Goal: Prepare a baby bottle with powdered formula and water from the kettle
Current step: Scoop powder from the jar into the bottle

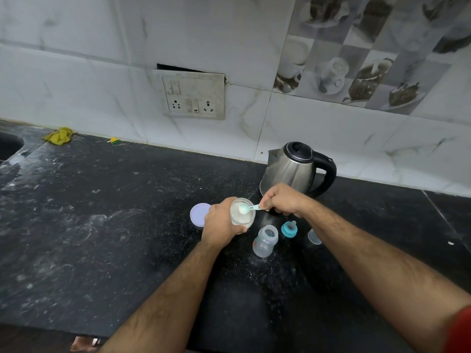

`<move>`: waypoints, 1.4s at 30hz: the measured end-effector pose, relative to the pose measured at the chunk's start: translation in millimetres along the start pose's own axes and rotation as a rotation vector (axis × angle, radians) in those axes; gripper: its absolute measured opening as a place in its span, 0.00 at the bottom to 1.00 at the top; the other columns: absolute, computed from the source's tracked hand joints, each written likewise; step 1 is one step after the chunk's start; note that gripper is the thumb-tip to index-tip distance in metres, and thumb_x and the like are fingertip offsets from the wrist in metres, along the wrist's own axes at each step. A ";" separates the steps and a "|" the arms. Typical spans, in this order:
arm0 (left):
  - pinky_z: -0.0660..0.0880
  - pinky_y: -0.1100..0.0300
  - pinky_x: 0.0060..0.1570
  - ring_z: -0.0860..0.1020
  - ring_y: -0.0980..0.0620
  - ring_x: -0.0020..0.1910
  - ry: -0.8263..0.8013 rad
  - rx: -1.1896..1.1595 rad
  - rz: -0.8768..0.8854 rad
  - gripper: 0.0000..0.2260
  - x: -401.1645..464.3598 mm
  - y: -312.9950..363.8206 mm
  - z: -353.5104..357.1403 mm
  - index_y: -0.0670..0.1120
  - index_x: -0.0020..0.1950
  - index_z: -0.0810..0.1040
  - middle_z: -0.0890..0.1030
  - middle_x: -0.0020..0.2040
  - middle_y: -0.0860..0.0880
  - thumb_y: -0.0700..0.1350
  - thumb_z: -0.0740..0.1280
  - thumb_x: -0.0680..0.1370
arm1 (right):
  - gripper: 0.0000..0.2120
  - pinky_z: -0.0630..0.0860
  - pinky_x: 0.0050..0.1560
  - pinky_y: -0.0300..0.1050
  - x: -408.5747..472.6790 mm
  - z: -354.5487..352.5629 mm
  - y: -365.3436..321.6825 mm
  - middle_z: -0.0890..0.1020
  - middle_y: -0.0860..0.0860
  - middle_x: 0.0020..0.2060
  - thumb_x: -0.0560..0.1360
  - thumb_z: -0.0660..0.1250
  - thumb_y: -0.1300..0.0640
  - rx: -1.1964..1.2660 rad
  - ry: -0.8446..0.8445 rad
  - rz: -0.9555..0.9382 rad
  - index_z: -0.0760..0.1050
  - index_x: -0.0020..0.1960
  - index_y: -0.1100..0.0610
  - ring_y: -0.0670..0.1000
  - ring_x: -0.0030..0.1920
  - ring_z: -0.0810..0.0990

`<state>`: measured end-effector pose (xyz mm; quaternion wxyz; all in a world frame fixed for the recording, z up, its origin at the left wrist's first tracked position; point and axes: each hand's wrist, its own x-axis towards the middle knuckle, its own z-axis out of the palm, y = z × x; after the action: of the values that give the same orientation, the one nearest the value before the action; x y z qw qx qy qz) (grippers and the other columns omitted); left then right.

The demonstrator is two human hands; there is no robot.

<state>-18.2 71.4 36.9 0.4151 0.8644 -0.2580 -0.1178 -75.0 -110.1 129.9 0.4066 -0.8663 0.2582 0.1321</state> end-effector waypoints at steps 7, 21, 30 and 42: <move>0.75 0.46 0.56 0.77 0.49 0.56 -0.008 -0.028 -0.045 0.33 1.0 -2.4 2.1 0.60 0.63 0.71 0.81 0.55 0.56 0.50 0.79 0.60 | 0.05 0.60 0.22 0.36 -8.6 6.5 1.9 0.78 0.48 0.27 0.75 0.70 0.63 0.126 -0.004 0.072 0.83 0.42 0.58 0.44 0.24 0.66; 0.67 0.49 0.71 0.69 0.49 0.72 0.004 -0.113 -0.140 0.51 3.9 -20.3 3.5 0.47 0.80 0.56 0.72 0.73 0.50 0.48 0.82 0.64 | 0.04 0.54 0.23 0.37 -56.5 1.5 53.2 0.71 0.50 0.23 0.76 0.69 0.65 0.534 0.145 0.040 0.81 0.45 0.65 0.44 0.22 0.60; 0.79 0.52 0.51 0.79 0.56 0.43 0.134 -0.172 -0.009 0.13 -61.1 -8.9 34.2 0.47 0.57 0.81 0.81 0.45 0.54 0.44 0.75 0.73 | 0.04 0.59 0.20 0.35 -70.1 14.5 89.0 0.72 0.49 0.24 0.75 0.71 0.63 0.504 0.293 0.076 0.83 0.42 0.59 0.41 0.20 0.63; 0.68 0.69 0.43 0.73 0.62 0.39 -0.166 -0.144 0.024 0.35 -41.7 24.9 56.9 0.50 0.72 0.72 0.81 0.57 0.54 0.48 0.80 0.68 | 0.12 0.72 0.35 0.34 -75.3 25.7 89.2 0.79 0.47 0.29 0.74 0.72 0.64 0.219 0.411 -0.090 0.81 0.34 0.53 0.40 0.28 0.73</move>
<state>-85.6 43.7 20.1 0.4548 0.8164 -0.2929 -0.2022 -187.7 -112.4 89.9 0.4426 -0.8364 0.3095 -0.0939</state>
